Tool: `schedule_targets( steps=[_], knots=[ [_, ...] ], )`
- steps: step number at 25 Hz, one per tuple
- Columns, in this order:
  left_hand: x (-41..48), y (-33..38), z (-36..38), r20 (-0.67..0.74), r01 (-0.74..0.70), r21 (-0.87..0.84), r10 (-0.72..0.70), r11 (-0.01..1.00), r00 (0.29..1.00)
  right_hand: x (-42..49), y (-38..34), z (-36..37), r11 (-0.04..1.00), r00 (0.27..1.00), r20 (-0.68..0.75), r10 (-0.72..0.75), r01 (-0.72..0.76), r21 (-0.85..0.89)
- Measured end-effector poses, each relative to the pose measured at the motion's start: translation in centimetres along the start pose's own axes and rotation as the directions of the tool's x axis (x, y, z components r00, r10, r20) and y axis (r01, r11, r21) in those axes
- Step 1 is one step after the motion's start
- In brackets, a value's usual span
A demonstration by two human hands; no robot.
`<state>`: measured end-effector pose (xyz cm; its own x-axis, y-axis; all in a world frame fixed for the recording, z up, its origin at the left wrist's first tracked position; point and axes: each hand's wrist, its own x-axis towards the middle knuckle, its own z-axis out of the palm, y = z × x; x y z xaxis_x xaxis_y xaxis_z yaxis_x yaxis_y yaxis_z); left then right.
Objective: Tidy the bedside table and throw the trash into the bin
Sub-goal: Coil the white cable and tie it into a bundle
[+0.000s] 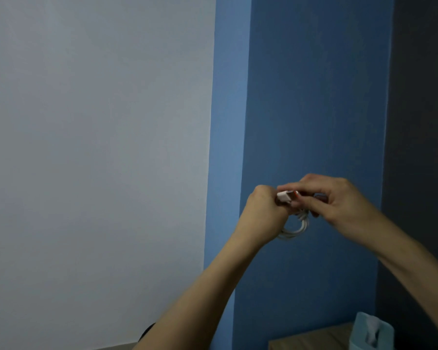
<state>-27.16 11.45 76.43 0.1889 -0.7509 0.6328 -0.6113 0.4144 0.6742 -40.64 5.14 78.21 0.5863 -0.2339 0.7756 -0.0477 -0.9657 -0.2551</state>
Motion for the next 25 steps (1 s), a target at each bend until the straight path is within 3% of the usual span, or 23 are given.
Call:
schedule_targets(
  steps=[3, 6, 10, 17, 21, 25],
  knots=[
    [0.2, 0.1, 0.0, 0.014, 0.006, 0.034, -0.007, 0.999, 1.0, -0.2, 0.0, 0.2, 1.0, 0.999, -0.023, -0.026, 0.026, -0.006],
    [0.4, -0.2, 0.1, -0.024, 0.005, 0.071, -0.003, 0.997, 1.0, -0.5, 0.2, 1.2, 0.993, 0.985, -0.14, -0.104, 0.093, -0.077],
    [0.5, -0.1, 0.4, -0.061, -0.031, 0.075, 0.036, 0.997, 0.998, -0.7, -0.1, 1.8, 0.989, 0.939, -0.309, -0.151, 0.145, -0.044],
    [0.5, 0.2, 1.1, -0.119, -0.115, 0.106, 0.127, 0.988, 0.985, 0.1, -0.9, 1.5, 0.977, 0.933, -0.309, -0.183, 0.137, -0.163],
    [-1.0, 0.4, 1.6, -0.063, -0.147, -0.169, 0.139, 0.975, 0.988, 0.8, -1.1, 0.1, 0.999, 0.951, -0.307, 0.026, -0.015, 0.038],
    [-2.1, -0.8, 1.8, -0.088, -0.139, -0.226, 0.122, 0.964, 0.989, 0.7, -0.5, -0.7, 0.977, 0.95, -0.243, 0.195, -0.166, 0.137]
  ],
)
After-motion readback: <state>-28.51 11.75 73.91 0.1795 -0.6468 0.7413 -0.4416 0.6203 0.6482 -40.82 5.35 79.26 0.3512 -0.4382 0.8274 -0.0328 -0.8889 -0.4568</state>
